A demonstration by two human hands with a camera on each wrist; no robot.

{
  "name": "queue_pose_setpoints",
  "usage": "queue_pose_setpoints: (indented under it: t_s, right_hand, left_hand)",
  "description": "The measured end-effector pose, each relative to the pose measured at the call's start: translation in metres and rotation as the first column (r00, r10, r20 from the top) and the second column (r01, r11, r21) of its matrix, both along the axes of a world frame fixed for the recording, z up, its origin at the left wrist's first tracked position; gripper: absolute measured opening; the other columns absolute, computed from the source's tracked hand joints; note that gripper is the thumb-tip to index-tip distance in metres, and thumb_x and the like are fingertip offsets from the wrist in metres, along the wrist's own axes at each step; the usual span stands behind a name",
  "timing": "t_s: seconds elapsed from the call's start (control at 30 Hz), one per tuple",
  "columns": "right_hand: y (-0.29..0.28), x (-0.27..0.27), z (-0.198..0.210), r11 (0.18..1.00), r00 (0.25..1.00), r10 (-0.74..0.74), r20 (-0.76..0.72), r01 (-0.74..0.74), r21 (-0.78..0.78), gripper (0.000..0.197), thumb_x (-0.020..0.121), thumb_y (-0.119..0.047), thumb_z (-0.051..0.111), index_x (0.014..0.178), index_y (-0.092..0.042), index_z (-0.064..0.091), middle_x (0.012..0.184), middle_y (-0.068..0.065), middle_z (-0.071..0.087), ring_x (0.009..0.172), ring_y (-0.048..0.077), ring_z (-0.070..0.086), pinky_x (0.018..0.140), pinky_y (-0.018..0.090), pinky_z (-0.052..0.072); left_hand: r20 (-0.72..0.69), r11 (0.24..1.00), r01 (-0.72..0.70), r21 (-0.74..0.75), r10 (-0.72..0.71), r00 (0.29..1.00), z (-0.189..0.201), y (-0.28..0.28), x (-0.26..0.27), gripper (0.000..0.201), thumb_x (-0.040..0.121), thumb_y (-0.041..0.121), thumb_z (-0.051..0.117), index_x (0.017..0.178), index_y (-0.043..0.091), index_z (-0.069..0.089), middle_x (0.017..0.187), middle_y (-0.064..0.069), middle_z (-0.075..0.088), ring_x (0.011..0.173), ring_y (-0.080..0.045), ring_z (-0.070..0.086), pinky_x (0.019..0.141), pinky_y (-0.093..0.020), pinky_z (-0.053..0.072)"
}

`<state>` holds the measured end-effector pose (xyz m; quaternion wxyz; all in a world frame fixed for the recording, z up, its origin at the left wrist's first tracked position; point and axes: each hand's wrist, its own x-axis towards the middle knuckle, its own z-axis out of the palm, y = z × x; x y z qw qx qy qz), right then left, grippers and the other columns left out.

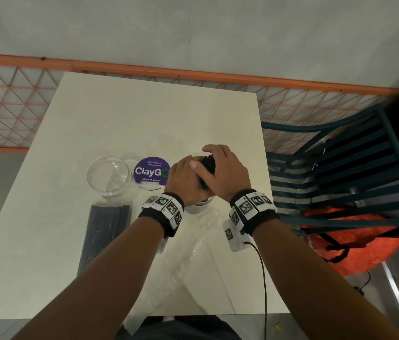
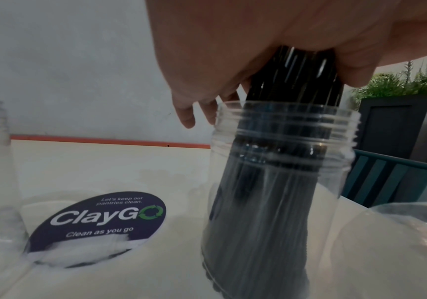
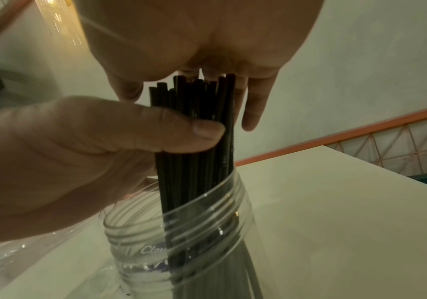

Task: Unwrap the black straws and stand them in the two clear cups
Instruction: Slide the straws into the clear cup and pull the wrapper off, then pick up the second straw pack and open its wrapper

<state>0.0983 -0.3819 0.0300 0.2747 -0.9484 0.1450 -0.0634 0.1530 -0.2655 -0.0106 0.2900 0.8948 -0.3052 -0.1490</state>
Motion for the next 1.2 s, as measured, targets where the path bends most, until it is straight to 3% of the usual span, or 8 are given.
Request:
queue_pose_setpoints:
  t_s: [0.23, 0.4, 0.6, 0.77, 0.87, 1.07, 1.13, 1.2]
  right_hand:
    - [-0.004, 0.003, 0.005, 0.999, 1.000, -0.029, 0.007, 0.029, 0.032, 0.051, 0.087, -0.065, 0.048, 0.125, -0.031, 0.051, 0.132, -0.010, 0.053, 0.115, 0.014, 0.056, 0.087, 0.039, 0.054]
    - [-0.006, 0.004, 0.009, 0.998, 0.998, -0.050, 0.039, 0.048, 0.049, 0.049, 0.088, -0.065, 0.045, 0.124, -0.031, 0.051, 0.131, -0.012, 0.054, 0.114, 0.012, 0.056, 0.085, 0.039, 0.055]
    - [-0.009, 0.003, 0.009, 0.995, 0.999, -0.029, 0.038, 0.026, 0.096, 0.043, 0.091, -0.060, 0.046, 0.123, -0.032, 0.052, 0.131, -0.014, 0.053, 0.115, 0.011, 0.056, 0.088, 0.038, 0.054]
    - [-0.010, -0.001, 0.004, 0.996, 0.999, -0.011, 0.041, 0.008, 0.089, 0.038, 0.091, -0.060, 0.045, 0.117, -0.034, 0.053, 0.126, -0.014, 0.055, 0.112, 0.010, 0.055, 0.088, 0.039, 0.054]
    - [-0.008, -0.001, 0.009, 0.998, 0.996, 0.007, 0.086, -0.013, 0.062, 0.029, 0.091, -0.057, 0.046, 0.110, -0.037, 0.054, 0.122, -0.013, 0.056, 0.111, 0.012, 0.053, 0.086, 0.038, 0.053]
    - [-0.004, 0.003, 0.039, 0.997, 0.961, 0.071, 0.269, -0.057, -0.057, 0.030, 0.092, -0.047, 0.052, 0.108, -0.024, 0.061, 0.118, -0.002, 0.058, 0.113, 0.020, 0.052, 0.086, 0.016, 0.032]
    - [0.005, -0.002, 0.051, 0.996, 0.934, 0.080, 0.348, -0.059, -0.071, 0.025, 0.092, -0.039, 0.055, 0.105, -0.020, 0.065, 0.115, 0.001, 0.060, 0.109, 0.020, 0.054, 0.085, 0.008, 0.030]
    - [0.021, -0.013, 0.061, 0.996, 0.918, 0.085, 0.387, -0.094, 0.004, 0.017, 0.092, -0.032, 0.058, 0.100, -0.020, 0.065, 0.108, -0.002, 0.062, 0.098, 0.015, 0.059, 0.085, 0.016, 0.045]
  left_hand:
    - [0.000, 0.999, 0.021, -0.040, -0.021, 1.000, -0.001, 0.000, 0.002, 0.077, 0.059, 0.077, 0.060, 0.119, 0.031, 0.051, 0.110, 0.006, 0.064, 0.107, -0.020, 0.060, 0.096, -0.046, 0.047]
    - [0.011, 0.999, 0.020, -0.037, -0.020, 1.000, -0.007, 0.000, 0.003, 0.109, 0.053, 0.084, 0.068, 0.141, 0.028, 0.037, 0.130, 0.003, 0.060, 0.121, -0.020, 0.055, 0.106, -0.048, 0.042]
    - [0.057, 0.996, 0.050, 0.078, -0.054, 0.997, -0.007, -0.004, 0.001, 0.095, 0.061, 0.084, 0.050, 0.139, 0.030, 0.044, 0.136, 0.002, 0.056, 0.130, -0.025, 0.049, 0.111, -0.052, 0.038]
    - [-0.012, 1.000, 0.029, 0.005, -0.029, 0.999, -0.005, -0.007, 0.000, 0.109, 0.053, 0.087, 0.060, 0.142, 0.030, 0.035, 0.130, 0.005, 0.060, 0.125, -0.022, 0.054, 0.108, -0.052, 0.041]
    - [-0.017, 0.997, -0.004, -0.081, 0.002, 1.000, 0.004, -0.006, 0.001, 0.114, 0.048, 0.083, 0.069, 0.142, 0.028, 0.034, 0.121, 0.007, 0.063, 0.117, -0.020, 0.059, 0.103, -0.049, 0.045]
    - [-0.164, 0.976, 0.004, -0.218, -0.041, 0.986, 0.024, 0.022, 0.004, 0.145, 0.044, 0.079, 0.079, 0.157, 0.027, 0.006, 0.159, -0.001, 0.037, 0.145, -0.020, 0.037, 0.118, -0.047, 0.033]
    - [-0.276, 0.960, -0.018, -0.279, -0.062, 0.959, 0.032, 0.047, 0.002, 0.138, 0.051, 0.066, 0.087, 0.157, 0.034, 0.005, 0.162, -0.001, 0.031, 0.146, -0.017, 0.035, 0.117, -0.040, 0.033]
    - [-0.330, 0.945, -0.069, -0.319, -0.043, 0.943, 0.038, 0.080, -0.003, 0.115, 0.062, 0.053, 0.089, 0.154, 0.038, 0.021, 0.153, 0.002, 0.044, 0.134, -0.013, 0.049, 0.106, -0.030, 0.042]
